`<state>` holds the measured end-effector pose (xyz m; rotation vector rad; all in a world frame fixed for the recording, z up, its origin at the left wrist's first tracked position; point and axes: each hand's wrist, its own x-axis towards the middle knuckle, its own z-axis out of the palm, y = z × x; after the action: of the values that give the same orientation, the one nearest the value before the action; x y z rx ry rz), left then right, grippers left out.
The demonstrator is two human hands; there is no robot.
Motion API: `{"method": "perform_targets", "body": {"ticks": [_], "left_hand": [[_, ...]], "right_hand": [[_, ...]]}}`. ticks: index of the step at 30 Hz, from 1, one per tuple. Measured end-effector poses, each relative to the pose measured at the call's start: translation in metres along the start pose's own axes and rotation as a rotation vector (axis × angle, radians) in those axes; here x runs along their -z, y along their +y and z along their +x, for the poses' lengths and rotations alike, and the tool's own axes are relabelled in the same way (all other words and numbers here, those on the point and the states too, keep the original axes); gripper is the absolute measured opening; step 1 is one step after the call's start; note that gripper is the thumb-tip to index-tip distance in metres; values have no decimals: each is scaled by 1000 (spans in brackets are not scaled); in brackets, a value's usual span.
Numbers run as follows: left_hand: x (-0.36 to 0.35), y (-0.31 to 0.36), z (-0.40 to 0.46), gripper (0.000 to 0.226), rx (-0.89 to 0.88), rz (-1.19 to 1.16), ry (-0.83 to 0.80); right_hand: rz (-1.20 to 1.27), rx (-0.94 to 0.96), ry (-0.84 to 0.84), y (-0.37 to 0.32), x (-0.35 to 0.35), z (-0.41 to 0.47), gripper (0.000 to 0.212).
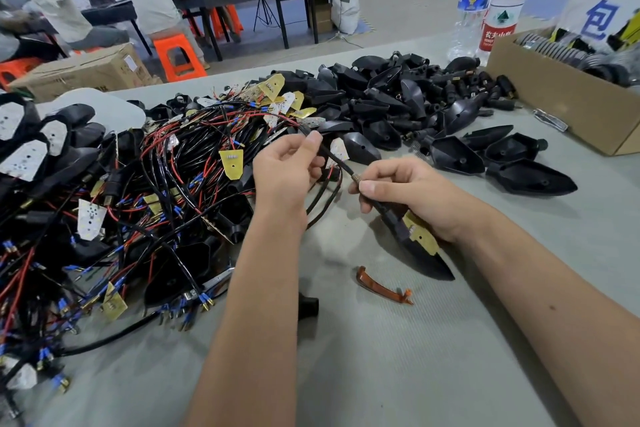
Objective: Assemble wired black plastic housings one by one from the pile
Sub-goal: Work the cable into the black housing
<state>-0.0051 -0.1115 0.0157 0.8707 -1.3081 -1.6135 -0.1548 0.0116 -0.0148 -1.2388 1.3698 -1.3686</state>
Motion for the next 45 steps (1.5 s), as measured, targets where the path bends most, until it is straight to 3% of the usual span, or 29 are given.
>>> {"method": "perform_targets", "body": {"ticks": [3,7,10,14,21,27,33,45], "left_hand": [[-6,-1,-4,21,101,5,-103],[-12,-9,-11,60,235,348,-494],[-15,-18,-18,48,174,381,-644],[-7,-16,-15,22,147,322,-550],[2,-10,-14,30,163,320,-526],[8,-9,-13,26,212,304,-545],[16,-9,-11,20,205,334,-558],[14,-5,-15,39,160,377,-625]], "right_hand": [[144,12,160,2,1,2,21],[425,55,370,4,2,2,13],[516,73,411,3,2,2,3],[530,98,384,4,3,2,14],[562,114,248,7,7,1,30],[688,105,205,7,8,2,28],[723,94,264,8,8,4,10],[706,69,336,8,6,4,15]]}}
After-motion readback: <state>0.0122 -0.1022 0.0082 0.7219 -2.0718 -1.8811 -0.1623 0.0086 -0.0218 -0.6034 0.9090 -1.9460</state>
